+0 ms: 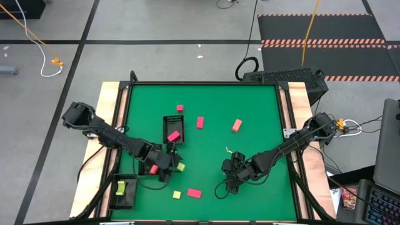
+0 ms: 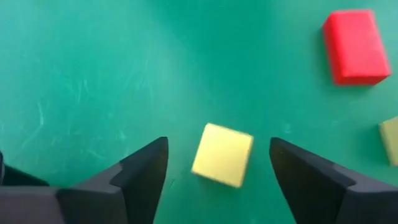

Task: Sort & place blocks by color
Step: Put the green block into the bottom black bin

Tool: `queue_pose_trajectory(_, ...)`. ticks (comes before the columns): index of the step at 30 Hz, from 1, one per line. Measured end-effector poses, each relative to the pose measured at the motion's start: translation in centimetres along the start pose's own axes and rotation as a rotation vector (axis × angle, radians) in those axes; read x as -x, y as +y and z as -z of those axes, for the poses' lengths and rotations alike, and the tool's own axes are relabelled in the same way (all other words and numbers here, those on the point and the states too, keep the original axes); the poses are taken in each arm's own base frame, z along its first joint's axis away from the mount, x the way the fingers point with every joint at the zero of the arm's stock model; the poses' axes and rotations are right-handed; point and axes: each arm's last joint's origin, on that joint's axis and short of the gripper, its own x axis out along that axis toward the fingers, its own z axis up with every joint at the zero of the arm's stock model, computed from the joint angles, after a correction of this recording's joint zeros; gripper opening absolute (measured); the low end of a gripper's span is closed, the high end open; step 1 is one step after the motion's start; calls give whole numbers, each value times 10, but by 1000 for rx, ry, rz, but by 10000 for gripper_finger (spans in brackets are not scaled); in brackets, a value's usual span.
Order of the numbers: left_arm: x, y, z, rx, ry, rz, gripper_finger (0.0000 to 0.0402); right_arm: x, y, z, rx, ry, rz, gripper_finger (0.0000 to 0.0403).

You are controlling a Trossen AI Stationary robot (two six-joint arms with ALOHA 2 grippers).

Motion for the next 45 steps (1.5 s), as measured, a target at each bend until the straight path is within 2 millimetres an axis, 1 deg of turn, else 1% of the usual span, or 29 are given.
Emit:
queue_pose_trajectory(2, -7, 1, 2, 4, 12, -6, 292, 0, 0, 0, 0, -1, 0, 290)
queue_pose_trajectory(5, -16, 2, 7, -3, 37, -11, 295, 0, 0, 0, 0, -1, 0, 290)
queue_pose_trajectory(7, -20, 1, 8, -9, 30, -13, 290, 0, 0, 0, 0, 0, 0, 290)
queue_pose_trajectory(9, -24, 1, 10, -9, 36, -16, 278, 0, 0, 0, 0, -1, 0, 290)
queue_pose_trajectory(12, -31, 0, 14, 1, 55, -10, 239, 0, 0, 0, 0, 0, 1, 290)
queue_pose_trajectory(14, -33, -1, 15, 3, 62, 1, 197, 0, 0, 0, 1, 0, 1, 290)
queue_pose_trajectory(16, -34, -1, 15, 6, 62, 19, 146, 0, 0, 0, 2, -1, 2, 290)
queue_pose_trajectory(17, -33, -1, 14, 9, 58, 20, 129, 0, 0, 0, 2, -1, 2, 290)
queue_pose_trajectory(19, -30, -1, 12, 11, 47, 24, 130, 0, 0, 0, 1, -1, 2, 290)
queue_pose_trajectory(21, -24, -1, 9, 12, 26, 27, 130, 0, 0, 0, 1, -1, 2, 290)
queue_pose_trajectory(26, -2, 0, -14, 17, -58, 49, 130, 0, 0, 0, 4, -2, 2, 290)
queue_pose_trajectory(28, 11, -3, -20, 21, -50, 75, 130, 0, 0, 0, 3, -3, 2, 290)
queue_pose_trajectory(30, 24, -11, -23, 30, -21, 117, 130, 0, 0, 0, 4, -3, 2, 290)
queue_pose_trajectory(33, 44, -25, -13, 28, 81, 185, 130, 0, 1, 1, 7, -2, 0, 290)
queue_pose_trajectory(38, 76, -61, 6, 10, 204, 319, 130, 1, 2, 1, 19, -8, -8, 290)
queue_pose_trajectory(42, 98, -83, 22, 70, 286, 365, 130, 1, 3, 0, 24, -17, -15, 290)
queue_pose_trajectory(45, 112, -95, 37, 128, 387, 352, 130, 1, 4, -1, 21, -27, -24, 290)
